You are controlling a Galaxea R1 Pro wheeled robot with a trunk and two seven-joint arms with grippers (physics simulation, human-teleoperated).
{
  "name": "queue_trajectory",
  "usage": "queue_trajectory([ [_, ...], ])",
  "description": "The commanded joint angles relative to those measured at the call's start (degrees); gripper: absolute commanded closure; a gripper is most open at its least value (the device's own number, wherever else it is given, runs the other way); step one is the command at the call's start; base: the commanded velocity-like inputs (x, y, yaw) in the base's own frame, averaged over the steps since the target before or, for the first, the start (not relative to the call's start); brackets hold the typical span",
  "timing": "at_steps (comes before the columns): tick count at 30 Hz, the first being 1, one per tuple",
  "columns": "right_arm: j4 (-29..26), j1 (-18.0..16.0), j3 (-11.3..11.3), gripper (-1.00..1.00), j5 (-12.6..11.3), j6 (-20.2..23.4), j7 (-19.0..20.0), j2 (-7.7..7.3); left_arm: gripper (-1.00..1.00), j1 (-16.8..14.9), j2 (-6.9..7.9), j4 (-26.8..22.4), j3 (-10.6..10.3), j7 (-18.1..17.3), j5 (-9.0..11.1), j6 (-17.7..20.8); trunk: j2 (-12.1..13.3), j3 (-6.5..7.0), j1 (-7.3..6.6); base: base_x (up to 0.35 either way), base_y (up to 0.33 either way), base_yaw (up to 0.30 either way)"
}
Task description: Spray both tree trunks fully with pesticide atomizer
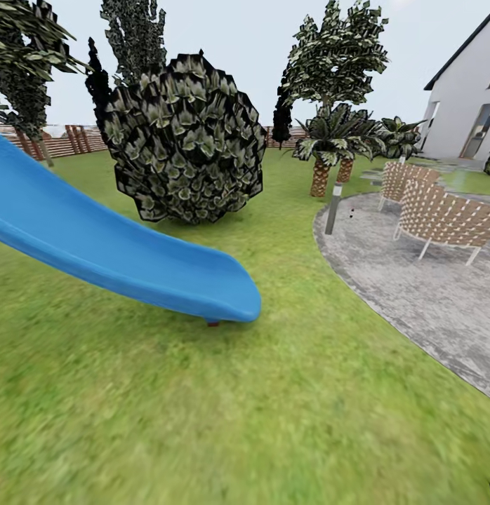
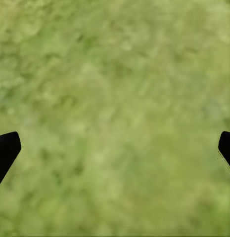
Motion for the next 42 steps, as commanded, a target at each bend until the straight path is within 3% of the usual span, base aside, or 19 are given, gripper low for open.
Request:
queue_trajectory([
  [1, 0.00, 0.00, 0.00, -1.00, -0.01, 0.00, 0.00, 0.00, -1.00, 0.00, 0.00, 0.00, 0.00, 0.00, 0.00, 0.00, 0.00, 0.00, 0.00, 0.339, 0.000, 0.000],
  [8, 0.00, 0.00, 0.00, -1.00, -0.01, 0.04, 0.00, 0.00, -1.00, 0.00, 0.00, 0.00, 0.00, 0.02, 0.00, 0.00, 0.00, 0.00, 0.00, 0.339, 0.000, -0.130],
  [42, 0.05, -0.02, 0.00, -1.00, -0.01, 0.06, 0.00, 0.00, -1.00, 0.00, 0.00, 0.00, 0.00, 0.05, 0.00, 0.00, 0.00, 0.00, 0.00, 0.339, 0.000, -0.262],
])
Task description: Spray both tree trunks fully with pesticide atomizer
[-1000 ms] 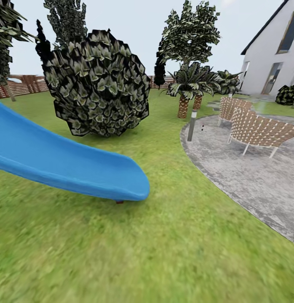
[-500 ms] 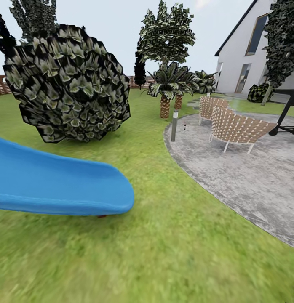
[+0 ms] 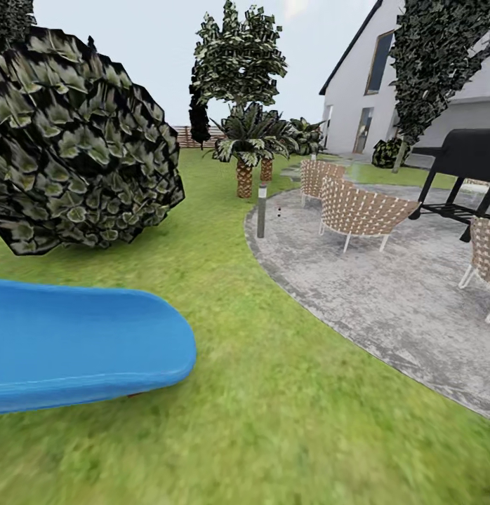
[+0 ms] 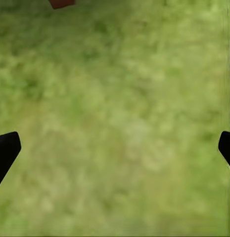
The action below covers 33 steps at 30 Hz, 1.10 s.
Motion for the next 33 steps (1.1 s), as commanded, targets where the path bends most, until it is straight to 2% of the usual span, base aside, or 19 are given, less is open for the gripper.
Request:
queue_trajectory([
  [1, 0.01, 0.00, 0.00, -1.00, 0.01, -0.01, 0.00, 0.00, -1.00, 0.00, 0.00, 0.00, 0.00, -0.01, 0.00, 0.00, 0.00, 0.00, 0.00, 0.339, 0.000, -0.264],
  [15, 0.03, 0.01, 0.00, -1.00, 0.00, -0.01, 0.00, 0.00, -1.00, 0.00, 0.00, 0.00, 0.01, 0.03, 0.00, 0.00, 0.00, 0.00, 0.00, 0.339, 0.000, -0.254],
  [33, 0.03, 0.01, 0.00, -1.00, 0.03, 0.02, 0.00, 0.00, -1.00, 0.00, 0.00, 0.00, 0.00, 0.02, 0.00, 0.00, 0.00, 0.00, 0.00, 0.339, 0.000, -0.018],
])
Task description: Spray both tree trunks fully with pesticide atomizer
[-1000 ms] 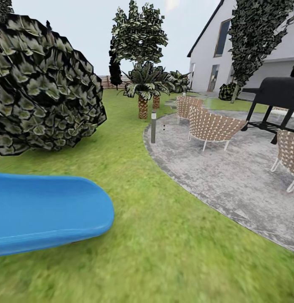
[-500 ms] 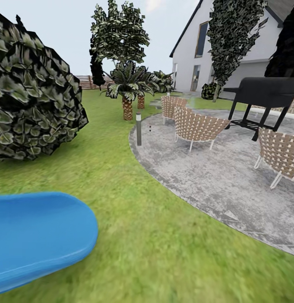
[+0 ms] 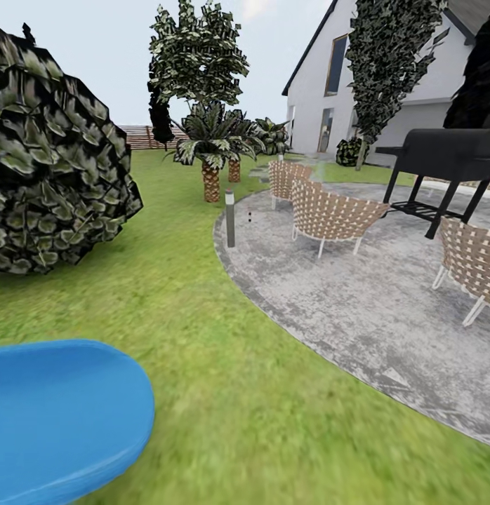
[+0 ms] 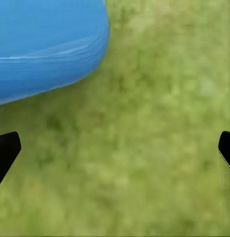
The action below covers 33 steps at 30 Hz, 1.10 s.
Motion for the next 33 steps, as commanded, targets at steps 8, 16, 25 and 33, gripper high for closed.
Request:
queue_trajectory([
  [8, 0.01, 0.00, 0.00, -1.00, 0.04, -0.02, 0.00, 0.00, -1.00, 0.00, 0.00, 0.00, 0.00, 0.00, 0.00, 0.00, 0.00, 0.00, 0.00, 0.339, 0.000, 0.000],
  [16, 0.01, 0.00, 0.00, -1.00, 0.04, -0.03, 0.00, 0.00, -1.00, 0.00, 0.00, 0.00, -0.01, -0.03, 0.00, 0.00, 0.00, 0.00, 0.00, 0.339, 0.000, 0.000],
  [25, 0.01, 0.00, 0.00, -1.00, 0.02, -0.03, 0.00, 0.00, -1.00, 0.00, 0.00, 0.00, 0.01, -0.02, 0.00, 0.00, 0.00, 0.00, 0.00, 0.339, 0.000, 0.000],
  [33, 0.00, 0.00, 0.00, -1.00, 0.04, -0.02, 0.00, 0.00, -1.00, 0.00, 0.00, 0.00, 0.00, -0.04, 0.00, -0.06, 0.00, 0.00, 0.00, 0.340, -0.009, 0.000],
])
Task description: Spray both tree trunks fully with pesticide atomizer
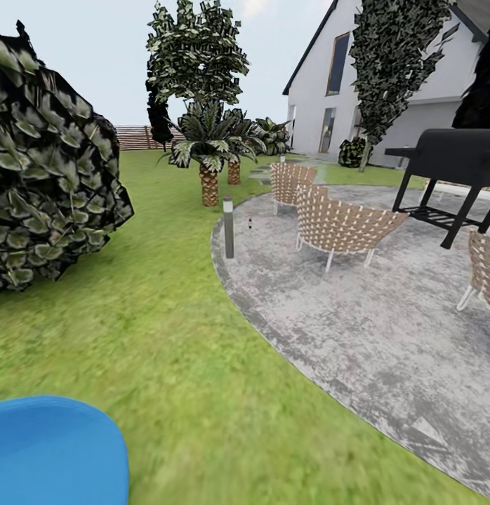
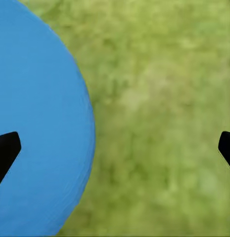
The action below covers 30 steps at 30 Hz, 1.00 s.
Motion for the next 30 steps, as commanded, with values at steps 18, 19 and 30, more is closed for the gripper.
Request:
queue_trajectory([
  [18, -0.04, 0.00, 0.00, -1.00, -0.03, -0.04, 0.00, 0.00, -1.00, 0.00, 0.00, 0.00, 0.06, 0.00, 0.00, 0.06, 0.00, 0.00, 0.00, 0.302, -0.128, 0.000],
  [19, -0.05, 0.00, 0.00, -1.00, -0.02, -0.05, 0.00, 0.00, -1.00, 0.00, 0.00, 0.00, 0.07, 0.01, 0.00, 0.06, 0.00, 0.00, 0.00, 0.322, -0.062, 0.000],
  [30, -0.07, 0.00, 0.00, -1.00, -0.06, -0.06, 0.00, 0.00, -1.00, 0.00, 0.00, 0.00, 0.05, 0.04, 0.00, 0.06, 0.00, 0.00, 0.00, 0.337, -0.010, 0.000],
])
